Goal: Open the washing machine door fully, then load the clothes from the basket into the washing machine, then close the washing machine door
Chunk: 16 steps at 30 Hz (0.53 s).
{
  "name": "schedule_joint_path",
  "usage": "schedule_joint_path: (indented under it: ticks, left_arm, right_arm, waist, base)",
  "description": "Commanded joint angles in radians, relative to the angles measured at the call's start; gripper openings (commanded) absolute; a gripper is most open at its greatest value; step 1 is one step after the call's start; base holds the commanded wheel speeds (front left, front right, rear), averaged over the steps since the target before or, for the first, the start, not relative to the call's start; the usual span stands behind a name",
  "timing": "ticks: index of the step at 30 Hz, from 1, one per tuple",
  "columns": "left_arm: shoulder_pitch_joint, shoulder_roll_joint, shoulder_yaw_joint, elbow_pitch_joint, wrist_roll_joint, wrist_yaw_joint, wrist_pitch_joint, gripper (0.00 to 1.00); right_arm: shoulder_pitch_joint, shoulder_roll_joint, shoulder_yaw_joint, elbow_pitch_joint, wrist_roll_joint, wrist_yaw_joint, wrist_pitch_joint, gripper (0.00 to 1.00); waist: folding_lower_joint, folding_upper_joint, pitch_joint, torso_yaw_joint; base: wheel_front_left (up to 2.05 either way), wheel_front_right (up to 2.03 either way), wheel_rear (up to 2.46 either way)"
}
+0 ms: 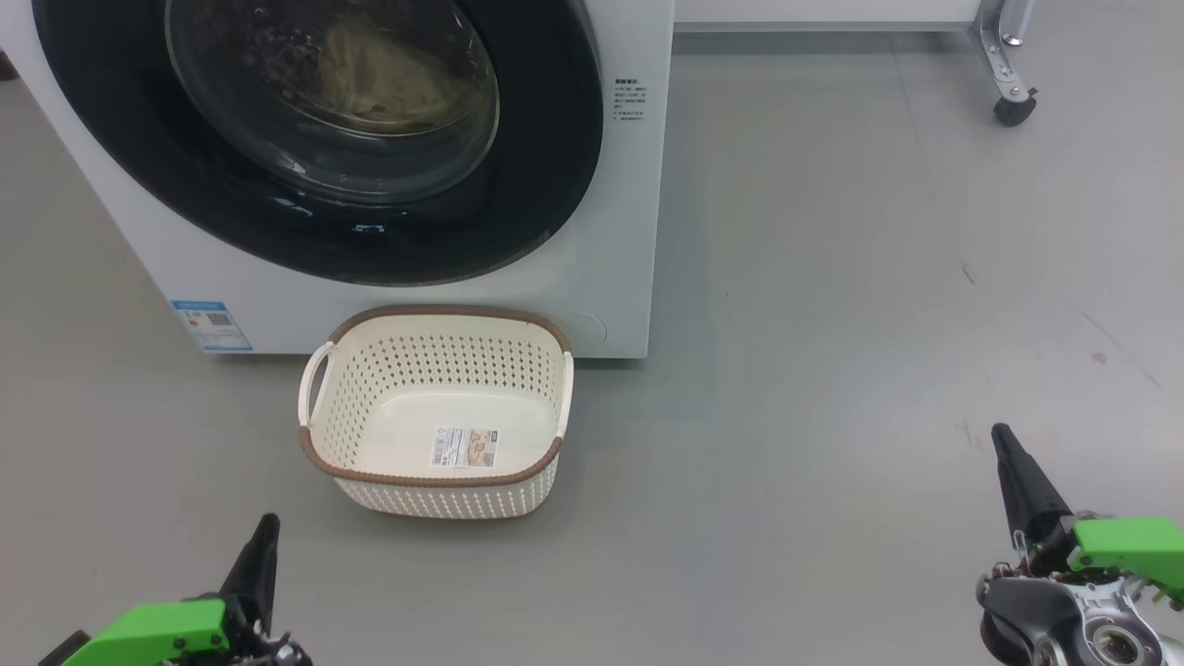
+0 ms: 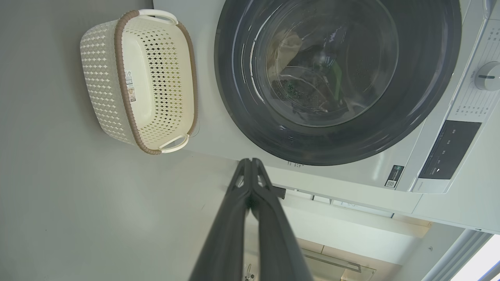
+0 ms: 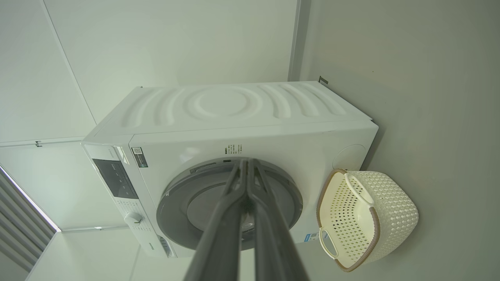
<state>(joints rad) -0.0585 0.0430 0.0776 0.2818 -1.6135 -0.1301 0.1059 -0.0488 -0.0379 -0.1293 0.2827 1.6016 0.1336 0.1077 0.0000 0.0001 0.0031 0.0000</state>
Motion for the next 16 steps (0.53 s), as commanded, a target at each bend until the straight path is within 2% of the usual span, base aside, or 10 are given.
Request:
schedule_joint_path:
  ticks: [1, 16]
  left_arm:
    - [-0.049, 0.008, 0.036, -0.037, 0.005, -0.001, 0.007, 0.00]
    - [-0.050, 0.008, 0.036, -0.037, 0.005, -0.001, 0.007, 0.00]
  right_arm:
    - [-0.059, -0.012, 0.016, -0.038, 0.007, -0.003, 0.005, 0.00]
    - [-0.059, -0.012, 0.016, -0.038, 0.007, -0.003, 0.005, 0.00]
  waist:
    - [0.0000, -0.0001, 0.000, 0.000]
    - [0.0000, -0.0001, 0.000, 0.000]
  base:
    - [0.00, 0.00, 0.00]
    - [0.00, 0.00, 0.00]
